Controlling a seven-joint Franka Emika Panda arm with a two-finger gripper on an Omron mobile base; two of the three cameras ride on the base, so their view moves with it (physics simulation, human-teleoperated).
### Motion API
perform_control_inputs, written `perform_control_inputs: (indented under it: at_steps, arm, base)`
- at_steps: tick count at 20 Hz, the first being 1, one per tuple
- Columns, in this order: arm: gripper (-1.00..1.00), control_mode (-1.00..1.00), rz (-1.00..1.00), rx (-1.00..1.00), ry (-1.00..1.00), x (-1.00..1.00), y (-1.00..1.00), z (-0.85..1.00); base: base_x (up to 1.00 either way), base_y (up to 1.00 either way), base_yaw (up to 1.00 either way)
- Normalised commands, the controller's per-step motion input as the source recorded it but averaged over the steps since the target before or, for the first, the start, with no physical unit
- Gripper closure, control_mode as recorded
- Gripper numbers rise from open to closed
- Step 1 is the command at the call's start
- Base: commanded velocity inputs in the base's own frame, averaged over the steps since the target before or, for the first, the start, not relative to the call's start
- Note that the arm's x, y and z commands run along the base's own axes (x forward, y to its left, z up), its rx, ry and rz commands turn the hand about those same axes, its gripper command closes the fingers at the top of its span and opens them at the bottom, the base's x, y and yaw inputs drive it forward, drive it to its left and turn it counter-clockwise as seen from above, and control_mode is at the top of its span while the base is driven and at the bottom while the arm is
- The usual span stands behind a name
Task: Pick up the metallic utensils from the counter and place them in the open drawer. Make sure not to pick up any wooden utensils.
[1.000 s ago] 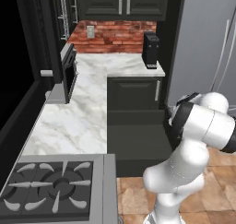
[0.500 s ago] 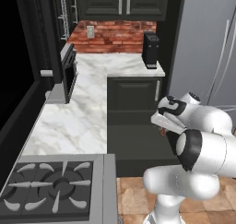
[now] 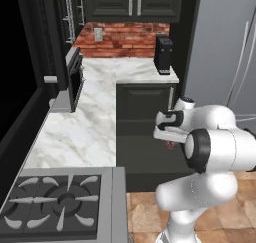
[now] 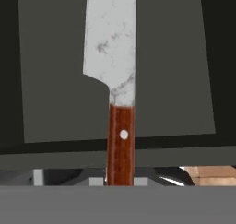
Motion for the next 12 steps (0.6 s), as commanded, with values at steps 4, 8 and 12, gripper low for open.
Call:
perform_control_inputs:
  at_steps: [4, 8, 12]
  arm:
    - [1.00, -1.00, 0.00, -0.11, 0.00, 0.03, 0.06, -0.20]
    - [1.00, -1.00, 0.01, 0.02, -0.04, 0.10, -0.05, -0.29]
    - [1.00, -1.00, 0.01, 0.05, -0.02, 0.29, 0.00, -0.48]
  base:
    - [0.00, 0.00, 0.00]
    - [0.00, 0.00, 0.00]
    - [0.00, 0.00, 0.00]
